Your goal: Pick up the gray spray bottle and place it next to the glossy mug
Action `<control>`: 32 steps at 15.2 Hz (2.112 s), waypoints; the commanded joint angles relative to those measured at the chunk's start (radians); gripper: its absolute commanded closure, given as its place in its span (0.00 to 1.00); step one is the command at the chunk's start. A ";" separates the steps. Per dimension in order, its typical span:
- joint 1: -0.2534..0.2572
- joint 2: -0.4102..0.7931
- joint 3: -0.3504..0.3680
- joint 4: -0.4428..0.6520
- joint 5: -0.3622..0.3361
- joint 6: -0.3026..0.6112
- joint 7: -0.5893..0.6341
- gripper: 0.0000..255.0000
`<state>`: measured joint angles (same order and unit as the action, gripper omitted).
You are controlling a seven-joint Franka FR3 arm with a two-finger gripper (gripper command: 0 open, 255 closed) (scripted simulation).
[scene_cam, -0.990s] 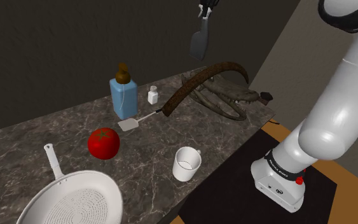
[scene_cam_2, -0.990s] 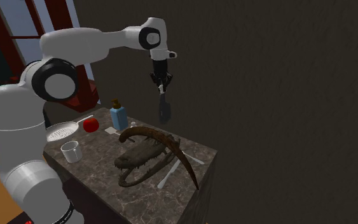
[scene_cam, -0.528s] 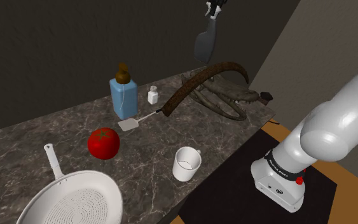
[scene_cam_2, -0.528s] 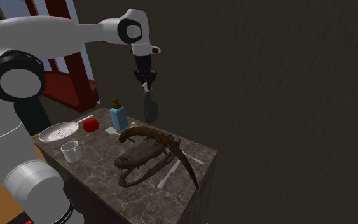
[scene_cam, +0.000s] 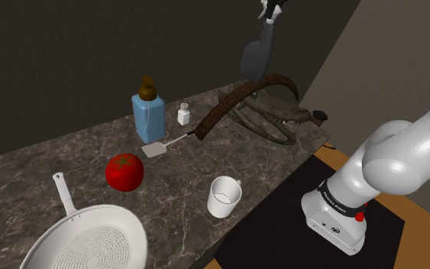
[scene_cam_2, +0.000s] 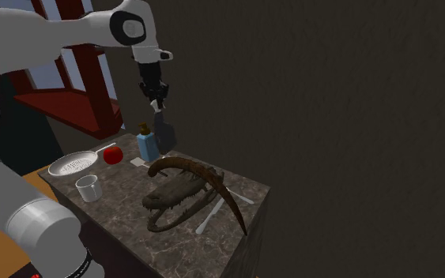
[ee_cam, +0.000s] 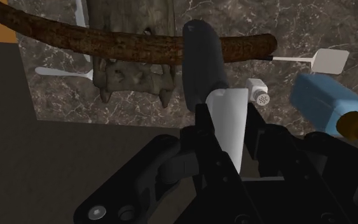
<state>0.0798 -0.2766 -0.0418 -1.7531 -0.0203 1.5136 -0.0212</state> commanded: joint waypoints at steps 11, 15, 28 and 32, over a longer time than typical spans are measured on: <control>0.054 -0.287 0.128 -0.113 0.051 -0.175 0.178 1.00; 0.071 -0.358 0.176 -0.112 0.085 -0.244 0.244 1.00; 0.088 -0.480 0.209 -0.323 0.118 -0.153 0.277 1.00; 0.091 -0.507 0.211 -0.397 0.123 -0.106 0.275 1.00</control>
<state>0.1697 -0.7765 0.1676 -2.1310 0.1002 1.3954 0.2526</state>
